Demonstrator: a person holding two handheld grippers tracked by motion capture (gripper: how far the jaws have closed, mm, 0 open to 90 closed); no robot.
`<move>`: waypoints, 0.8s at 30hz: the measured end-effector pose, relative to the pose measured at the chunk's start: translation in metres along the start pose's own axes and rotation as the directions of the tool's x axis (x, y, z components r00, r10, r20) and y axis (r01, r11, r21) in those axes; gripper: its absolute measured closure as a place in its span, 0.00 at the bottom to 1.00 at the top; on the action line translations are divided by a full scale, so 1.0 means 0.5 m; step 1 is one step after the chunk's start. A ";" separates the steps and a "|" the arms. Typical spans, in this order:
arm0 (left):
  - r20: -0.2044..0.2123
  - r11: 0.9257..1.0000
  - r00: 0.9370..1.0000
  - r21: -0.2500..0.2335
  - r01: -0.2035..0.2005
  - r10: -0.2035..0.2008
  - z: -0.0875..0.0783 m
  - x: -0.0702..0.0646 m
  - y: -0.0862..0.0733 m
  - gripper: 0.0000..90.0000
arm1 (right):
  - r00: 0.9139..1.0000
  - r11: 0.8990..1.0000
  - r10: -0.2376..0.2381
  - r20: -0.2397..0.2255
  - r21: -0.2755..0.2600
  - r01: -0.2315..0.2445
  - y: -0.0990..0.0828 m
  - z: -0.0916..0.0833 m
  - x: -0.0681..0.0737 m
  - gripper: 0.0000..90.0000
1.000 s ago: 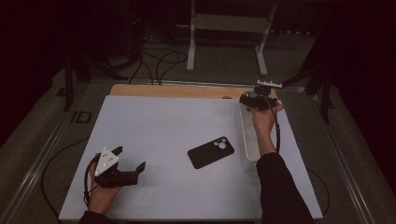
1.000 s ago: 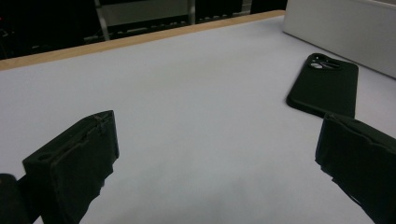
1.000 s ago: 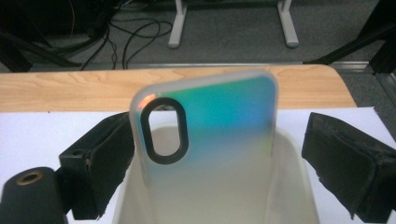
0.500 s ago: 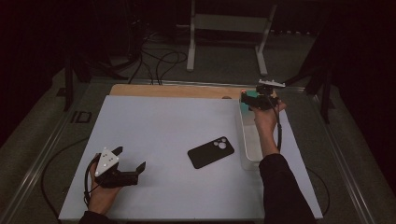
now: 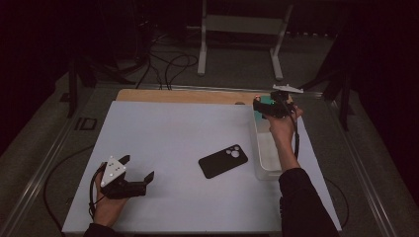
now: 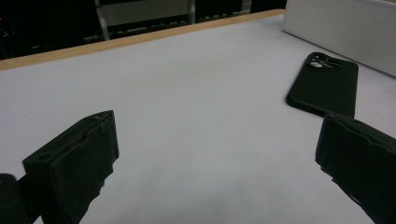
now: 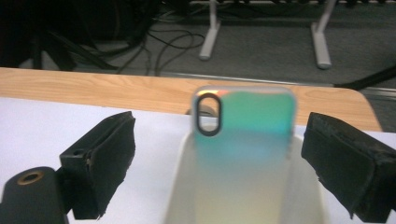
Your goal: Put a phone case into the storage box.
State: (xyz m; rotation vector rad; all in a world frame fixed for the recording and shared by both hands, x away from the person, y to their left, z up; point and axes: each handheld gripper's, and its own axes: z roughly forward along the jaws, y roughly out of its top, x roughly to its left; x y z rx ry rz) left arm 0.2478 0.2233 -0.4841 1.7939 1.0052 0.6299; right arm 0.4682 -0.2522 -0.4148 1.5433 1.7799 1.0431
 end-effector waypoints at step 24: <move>0.003 1.000 1.000 -0.001 0.001 -0.001 0.004 0.000 0.001 0.00 | 0.982 0.998 -0.046 -0.182 -0.045 0.039 -0.044 -0.103 0.066 0.11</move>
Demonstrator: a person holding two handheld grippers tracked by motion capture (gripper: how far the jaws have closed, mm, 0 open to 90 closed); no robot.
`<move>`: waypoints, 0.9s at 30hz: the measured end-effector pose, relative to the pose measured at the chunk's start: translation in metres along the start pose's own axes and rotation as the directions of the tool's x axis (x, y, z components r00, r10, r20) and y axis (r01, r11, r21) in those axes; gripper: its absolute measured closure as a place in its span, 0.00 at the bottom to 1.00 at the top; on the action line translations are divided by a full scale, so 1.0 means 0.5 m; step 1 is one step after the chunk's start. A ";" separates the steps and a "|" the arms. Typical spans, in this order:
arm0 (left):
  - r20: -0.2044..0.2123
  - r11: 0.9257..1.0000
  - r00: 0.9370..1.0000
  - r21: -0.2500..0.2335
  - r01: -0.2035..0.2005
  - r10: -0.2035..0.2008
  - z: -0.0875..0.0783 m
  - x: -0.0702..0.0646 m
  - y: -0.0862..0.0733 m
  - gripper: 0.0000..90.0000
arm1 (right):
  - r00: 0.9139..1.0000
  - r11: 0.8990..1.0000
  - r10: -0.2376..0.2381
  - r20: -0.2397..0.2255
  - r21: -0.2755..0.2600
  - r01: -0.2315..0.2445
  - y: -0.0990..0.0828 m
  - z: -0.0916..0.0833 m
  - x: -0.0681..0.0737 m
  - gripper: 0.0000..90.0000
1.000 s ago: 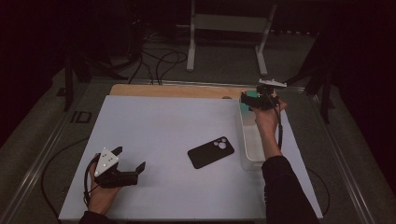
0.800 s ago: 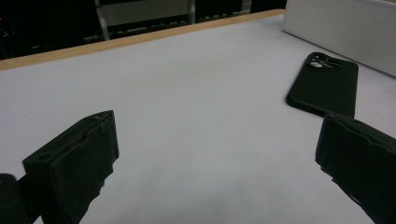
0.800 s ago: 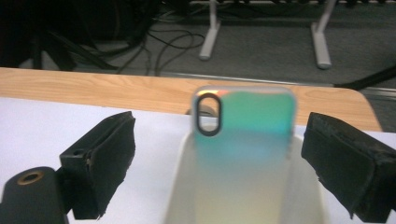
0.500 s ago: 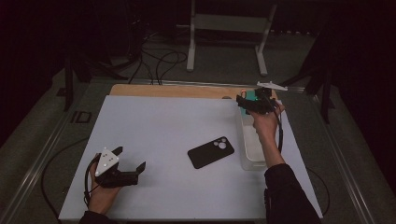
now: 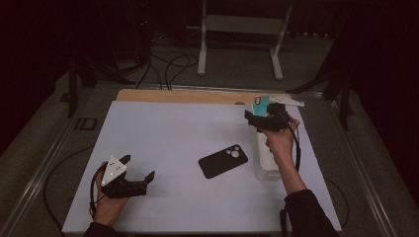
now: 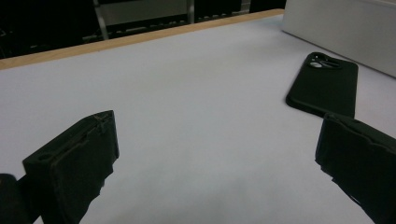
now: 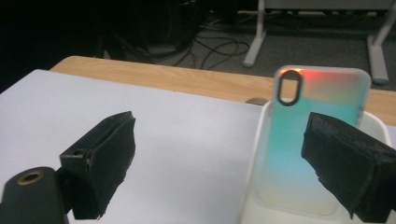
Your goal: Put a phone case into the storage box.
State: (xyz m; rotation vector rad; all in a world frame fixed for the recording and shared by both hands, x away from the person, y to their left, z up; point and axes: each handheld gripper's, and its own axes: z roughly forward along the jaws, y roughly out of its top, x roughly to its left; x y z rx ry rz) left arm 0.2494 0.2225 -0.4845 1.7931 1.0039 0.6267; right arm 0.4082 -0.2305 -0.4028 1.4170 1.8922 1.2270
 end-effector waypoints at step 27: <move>0.013 1.000 1.000 -0.013 0.027 -0.027 -0.006 0.004 0.003 0.00 | 0.964 0.982 -0.182 -0.195 -0.088 0.167 -0.193 -0.157 0.068 0.11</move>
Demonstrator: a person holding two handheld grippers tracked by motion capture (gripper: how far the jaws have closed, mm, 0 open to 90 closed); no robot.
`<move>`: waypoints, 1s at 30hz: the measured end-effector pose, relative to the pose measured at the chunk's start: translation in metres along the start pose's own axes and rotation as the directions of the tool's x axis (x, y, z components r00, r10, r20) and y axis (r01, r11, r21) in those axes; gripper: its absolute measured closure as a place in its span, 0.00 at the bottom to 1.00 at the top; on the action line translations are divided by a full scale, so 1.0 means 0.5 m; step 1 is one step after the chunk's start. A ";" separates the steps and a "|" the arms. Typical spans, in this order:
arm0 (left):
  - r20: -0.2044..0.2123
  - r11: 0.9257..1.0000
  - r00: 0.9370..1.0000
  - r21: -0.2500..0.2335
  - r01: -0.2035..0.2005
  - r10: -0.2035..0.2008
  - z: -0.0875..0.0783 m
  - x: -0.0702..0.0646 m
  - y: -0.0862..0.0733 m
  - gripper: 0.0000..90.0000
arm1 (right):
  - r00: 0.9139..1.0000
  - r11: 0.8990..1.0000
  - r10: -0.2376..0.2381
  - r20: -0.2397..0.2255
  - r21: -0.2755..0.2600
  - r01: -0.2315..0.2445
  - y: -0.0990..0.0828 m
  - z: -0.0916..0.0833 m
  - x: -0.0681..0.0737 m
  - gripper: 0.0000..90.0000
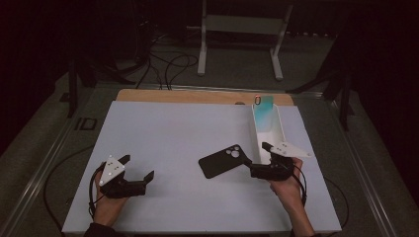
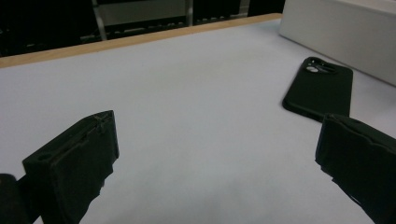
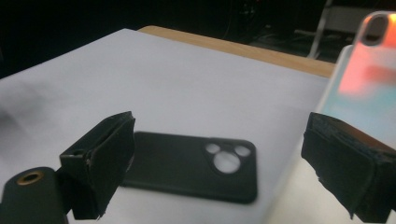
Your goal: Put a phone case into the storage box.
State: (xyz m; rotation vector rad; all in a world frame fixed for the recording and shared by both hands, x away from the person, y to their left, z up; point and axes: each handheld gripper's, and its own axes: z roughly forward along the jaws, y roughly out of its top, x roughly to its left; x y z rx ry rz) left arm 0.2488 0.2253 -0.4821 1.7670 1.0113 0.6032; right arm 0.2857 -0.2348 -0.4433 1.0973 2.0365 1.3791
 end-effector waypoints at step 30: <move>0.073 1.000 0.997 0.006 -0.025 0.024 -0.004 -0.009 0.041 0.00 | 0.999 0.996 -0.031 -0.026 -0.088 0.029 -0.088 -0.067 -0.012 0.11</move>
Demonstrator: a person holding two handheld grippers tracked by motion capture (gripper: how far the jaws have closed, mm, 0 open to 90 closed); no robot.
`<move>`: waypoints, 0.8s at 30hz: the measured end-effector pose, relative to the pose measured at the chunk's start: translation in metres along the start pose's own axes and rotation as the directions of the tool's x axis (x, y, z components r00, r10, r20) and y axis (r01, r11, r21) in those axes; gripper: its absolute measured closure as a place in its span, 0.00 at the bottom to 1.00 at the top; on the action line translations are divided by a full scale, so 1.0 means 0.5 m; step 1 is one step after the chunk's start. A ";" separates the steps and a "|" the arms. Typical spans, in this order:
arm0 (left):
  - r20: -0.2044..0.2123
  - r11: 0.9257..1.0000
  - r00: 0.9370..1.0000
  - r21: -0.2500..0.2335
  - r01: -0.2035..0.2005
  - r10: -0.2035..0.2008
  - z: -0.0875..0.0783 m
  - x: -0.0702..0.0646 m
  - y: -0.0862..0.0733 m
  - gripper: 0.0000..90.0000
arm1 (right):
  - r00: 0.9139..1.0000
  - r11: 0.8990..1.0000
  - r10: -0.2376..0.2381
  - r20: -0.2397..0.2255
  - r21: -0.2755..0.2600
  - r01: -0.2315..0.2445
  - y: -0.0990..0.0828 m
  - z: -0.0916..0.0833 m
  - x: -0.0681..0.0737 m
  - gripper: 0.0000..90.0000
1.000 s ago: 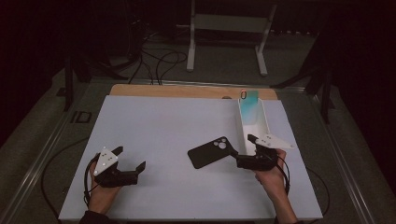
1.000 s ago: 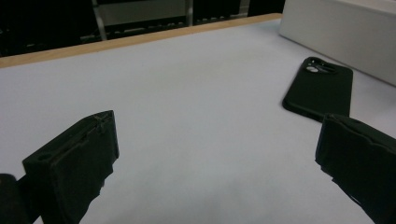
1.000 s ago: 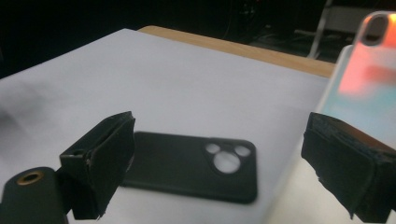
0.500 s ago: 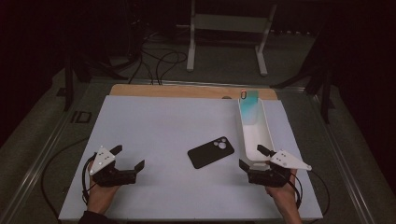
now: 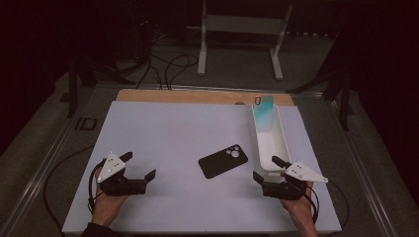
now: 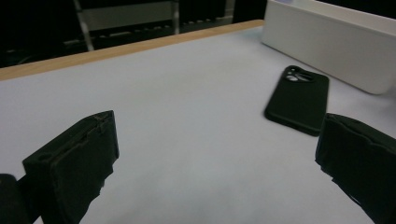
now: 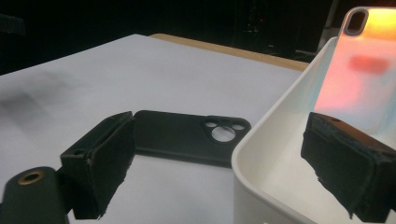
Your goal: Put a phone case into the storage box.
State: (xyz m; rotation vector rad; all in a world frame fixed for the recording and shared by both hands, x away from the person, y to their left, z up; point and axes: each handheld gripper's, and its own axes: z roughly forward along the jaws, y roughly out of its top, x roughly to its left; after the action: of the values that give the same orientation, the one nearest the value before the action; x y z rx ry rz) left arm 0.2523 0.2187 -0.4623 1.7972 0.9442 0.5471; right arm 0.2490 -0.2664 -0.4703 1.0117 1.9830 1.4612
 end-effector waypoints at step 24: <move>0.187 0.994 0.979 0.062 -0.091 0.078 0.157 -0.062 0.092 0.00 | 0.999 1.000 0.026 0.023 -0.017 -0.026 -0.002 0.001 -0.010 0.11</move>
State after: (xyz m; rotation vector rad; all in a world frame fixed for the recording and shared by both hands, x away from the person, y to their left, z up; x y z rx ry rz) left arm 0.3071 0.1404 -0.4505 1.9219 0.7710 0.3966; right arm 0.2523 -0.2704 -0.4715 1.0466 1.9455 1.4703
